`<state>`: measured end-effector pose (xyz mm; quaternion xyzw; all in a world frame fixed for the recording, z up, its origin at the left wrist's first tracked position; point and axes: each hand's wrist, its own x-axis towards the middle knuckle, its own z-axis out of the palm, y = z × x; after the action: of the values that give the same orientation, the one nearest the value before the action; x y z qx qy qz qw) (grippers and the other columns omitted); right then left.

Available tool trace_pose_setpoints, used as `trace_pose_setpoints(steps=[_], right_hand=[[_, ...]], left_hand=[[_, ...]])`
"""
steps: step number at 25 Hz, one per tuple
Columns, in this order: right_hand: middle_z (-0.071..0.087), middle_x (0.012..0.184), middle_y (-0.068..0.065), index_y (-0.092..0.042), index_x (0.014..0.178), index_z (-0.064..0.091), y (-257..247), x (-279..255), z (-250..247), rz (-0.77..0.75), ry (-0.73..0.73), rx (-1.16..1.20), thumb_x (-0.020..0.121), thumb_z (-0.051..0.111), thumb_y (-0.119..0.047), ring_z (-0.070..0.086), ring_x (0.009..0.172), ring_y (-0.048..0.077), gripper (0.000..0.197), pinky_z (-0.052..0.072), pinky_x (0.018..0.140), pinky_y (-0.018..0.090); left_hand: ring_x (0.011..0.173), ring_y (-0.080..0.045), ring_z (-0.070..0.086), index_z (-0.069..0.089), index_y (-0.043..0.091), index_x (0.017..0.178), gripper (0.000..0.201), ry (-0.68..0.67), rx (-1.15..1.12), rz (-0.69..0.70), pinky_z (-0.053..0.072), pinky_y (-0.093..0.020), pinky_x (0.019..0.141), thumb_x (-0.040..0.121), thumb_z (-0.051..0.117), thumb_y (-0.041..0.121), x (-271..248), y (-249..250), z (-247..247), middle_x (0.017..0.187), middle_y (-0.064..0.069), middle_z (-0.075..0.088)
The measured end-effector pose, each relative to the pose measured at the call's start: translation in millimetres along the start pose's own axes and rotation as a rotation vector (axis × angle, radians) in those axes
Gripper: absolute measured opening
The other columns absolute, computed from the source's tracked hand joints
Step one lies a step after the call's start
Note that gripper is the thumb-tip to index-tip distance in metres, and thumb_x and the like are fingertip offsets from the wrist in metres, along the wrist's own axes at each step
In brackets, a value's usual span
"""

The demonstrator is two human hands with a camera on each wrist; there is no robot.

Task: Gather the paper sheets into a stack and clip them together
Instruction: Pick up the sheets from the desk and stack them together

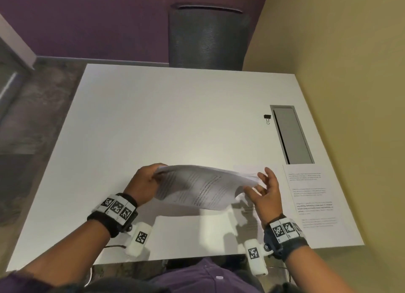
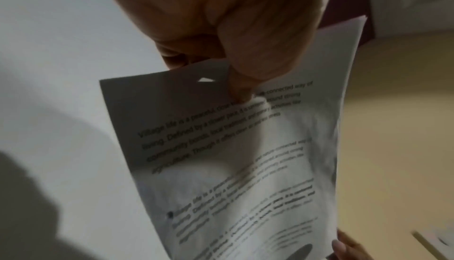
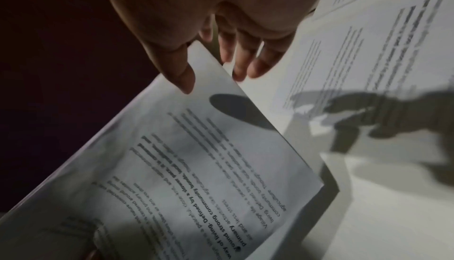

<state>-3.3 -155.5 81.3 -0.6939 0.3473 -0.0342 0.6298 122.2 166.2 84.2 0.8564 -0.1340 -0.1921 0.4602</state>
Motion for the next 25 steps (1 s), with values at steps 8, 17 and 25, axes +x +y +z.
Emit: trace_pose_setpoints(steps=[8, 17, 25], right_hand=[[0.069, 0.126, -0.003, -0.023, 0.125, 0.066, -10, 31, -86, -0.716, -0.202, -0.735, 0.089, 0.062, -0.022, 0.059, 0.125, 0.021, 0.037, 0.044, 0.105, 0.049], [0.071, 0.087, -0.009, -0.022, 0.109, 0.072, -5, 64, -172, -0.407, -0.273, -0.433, 0.096, 0.057, -0.013, 0.065, 0.080, 0.012, 0.022, 0.051, 0.073, 0.028], [0.079, 0.100, 0.010, -0.010, 0.102, 0.071, -22, 54, -153, 0.053, -0.258, 0.098, 0.095, 0.058, -0.003, 0.076, 0.089, 0.031, 0.017, 0.061, 0.083, 0.049]], left_hand=[[0.085, -0.004, 0.065, 0.071, 0.028, 0.091, 0.039, -0.131, 0.188, 0.165, 0.053, -0.032, 0.080, 0.083, 0.046, 0.000, 21, 111, 76, 0.090, 0.017, 0.071], [0.130, -0.019, 0.048, 0.051, 0.041, 0.134, 0.051, 0.404, 0.288, 0.025, 0.036, -0.048, 0.112, 0.087, 0.069, 0.032, 35, 167, 168, 0.141, 0.006, 0.055], [0.109, -0.025, 0.070, 0.046, 0.018, 0.141, 0.037, -0.080, -0.816, -0.455, 0.060, -0.035, 0.082, 0.105, 0.043, 0.008, 21, 156, 192, 0.132, -0.012, 0.066]])
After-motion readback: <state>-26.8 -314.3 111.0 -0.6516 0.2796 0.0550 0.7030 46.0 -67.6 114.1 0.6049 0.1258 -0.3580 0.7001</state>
